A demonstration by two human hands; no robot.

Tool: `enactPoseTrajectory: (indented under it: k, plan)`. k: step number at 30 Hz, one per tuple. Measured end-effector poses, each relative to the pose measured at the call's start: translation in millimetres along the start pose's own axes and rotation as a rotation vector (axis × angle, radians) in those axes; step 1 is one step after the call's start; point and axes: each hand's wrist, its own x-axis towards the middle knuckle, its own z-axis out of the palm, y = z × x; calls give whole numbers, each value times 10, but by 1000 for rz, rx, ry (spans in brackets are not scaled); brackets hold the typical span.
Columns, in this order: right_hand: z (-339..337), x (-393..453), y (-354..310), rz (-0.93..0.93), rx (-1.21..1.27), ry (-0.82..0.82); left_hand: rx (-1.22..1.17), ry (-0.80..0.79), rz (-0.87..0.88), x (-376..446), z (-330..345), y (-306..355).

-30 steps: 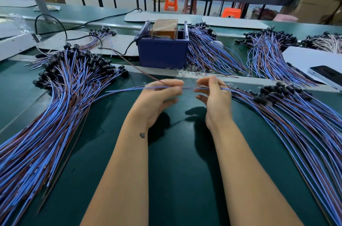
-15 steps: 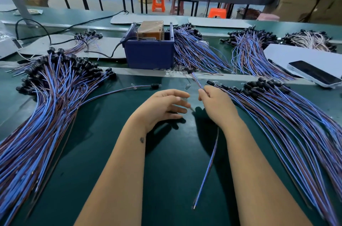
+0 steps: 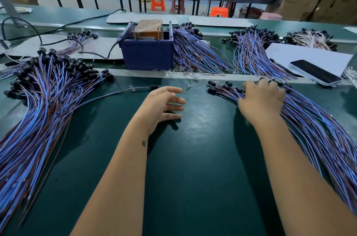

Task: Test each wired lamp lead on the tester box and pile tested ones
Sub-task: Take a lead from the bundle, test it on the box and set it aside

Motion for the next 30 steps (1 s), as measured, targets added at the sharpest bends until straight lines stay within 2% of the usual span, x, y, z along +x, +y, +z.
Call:
enactPoseTrajectory:
  k: [3,6,8,11,13,17,21,24,28,30]
  plan:
    - [-74,-62,-353,-85,129,92,122,260,124,18,-28,-12]
    - [-110,-162,-791,-213,260,80,578,625,273,9,-171,-60]
    - [-103,-225,-1065,-271,379,19,805,745,253,11,-291,-78]
    - [-61,-306,-1414,-309,556,-110,1018,700,43,39,-392,-96]
    - [-9,-355,-1572,-313,575,-133,1096,674,-17,49,-402,-94]
    - [68,-342,-1654,-334,528,-64,1118,677,25,92,-390,-97]
    - [99,-311,-1670,-416,514,-12,1115,764,116,134,-420,-124]
    - [132,-342,-1645,-435,531,14,1132,745,91,176,-428,-142]
    - [137,-359,-1590,-364,944,-41,1153,738,89,179,-420,-153]
    - [134,-336,-1565,-285,1108,-67,1109,751,142,175,-421,-159]
